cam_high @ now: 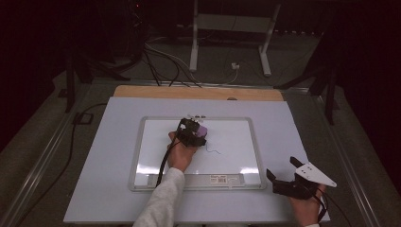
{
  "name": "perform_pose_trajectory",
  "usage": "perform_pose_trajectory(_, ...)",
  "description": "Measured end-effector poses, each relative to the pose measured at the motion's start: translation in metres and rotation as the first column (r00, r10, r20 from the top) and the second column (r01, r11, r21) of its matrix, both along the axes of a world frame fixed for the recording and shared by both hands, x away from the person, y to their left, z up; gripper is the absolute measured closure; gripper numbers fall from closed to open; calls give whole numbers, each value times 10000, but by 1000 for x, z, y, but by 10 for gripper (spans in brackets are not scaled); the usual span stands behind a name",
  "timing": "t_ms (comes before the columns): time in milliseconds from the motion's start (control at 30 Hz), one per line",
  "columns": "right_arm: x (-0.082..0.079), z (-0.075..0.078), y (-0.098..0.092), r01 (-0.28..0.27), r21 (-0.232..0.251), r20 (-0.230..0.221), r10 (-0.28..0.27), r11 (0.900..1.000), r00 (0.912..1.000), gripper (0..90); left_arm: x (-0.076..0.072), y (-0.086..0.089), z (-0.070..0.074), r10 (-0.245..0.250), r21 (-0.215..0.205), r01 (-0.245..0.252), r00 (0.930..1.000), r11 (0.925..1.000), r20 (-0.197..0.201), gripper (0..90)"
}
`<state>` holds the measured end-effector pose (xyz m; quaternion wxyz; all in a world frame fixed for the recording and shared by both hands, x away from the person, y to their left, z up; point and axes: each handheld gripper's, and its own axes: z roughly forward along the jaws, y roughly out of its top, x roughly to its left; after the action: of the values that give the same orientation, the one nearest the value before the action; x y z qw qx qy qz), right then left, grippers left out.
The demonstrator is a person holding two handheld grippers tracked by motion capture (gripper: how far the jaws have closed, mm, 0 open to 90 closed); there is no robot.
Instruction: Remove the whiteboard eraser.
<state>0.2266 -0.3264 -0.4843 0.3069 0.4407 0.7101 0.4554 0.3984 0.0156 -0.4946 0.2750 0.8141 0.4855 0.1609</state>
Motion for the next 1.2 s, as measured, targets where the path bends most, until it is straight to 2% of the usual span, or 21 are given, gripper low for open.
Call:
perform_pose_trajectory(133, 0, 0, 0, 28, 14, -5, -28, 10000, 10000, 0, -8, -1, 0, -167, -18, 167, 9999, 9999, 20, 418)
perform_pose_trajectory(267, 0, 0, 0, -5, -13, 4, 5, 10000, 10000, 0, -25, -3, 0, -633, -47, 634, 9980, 9980, 52, 418)
perform_pose_trajectory(367, 0, 0, 1, -14, -37, -4, 14, 10000, 10000, 0, -30, -3, 0, -764, -74, 764, 9971, 9971, 16, 418)
perform_pose_trajectory(567, 0, 0, 1, -5, -25, 7, 5, 10000, 10000, 0, -20, -4, 0, -683, -20, 683, 9977, 9977, 44, 418)
perform_pose_trajectory(833, 0, 0, 0, -16, 19, 22, 16, 10000, 10000, 0, 4, -1, 0, 152, 277, -155, 9998, 9995, 108, 418)
perform_pose_trajectory(933, 0, 0, -1, 9, 36, 24, -9, 10000, 10000, 0, 8, 3, 0, 410, 121, -409, 9992, 9991, -1, 418)
perform_pose_trajectory(1067, 1, 0, 0, 0, 44, 3, 0, 10000, 10000, 0, 4, 0, 1, 283, 260, -283, 9996, 9993, 18, 418)
perform_pose_trajectory(1200, 1, 0, 1, -39, -4, -9, 39, 10000, 10000, 0, -7, -7, 1, -454, 322, 454, 9990, 9984, -1, 418)
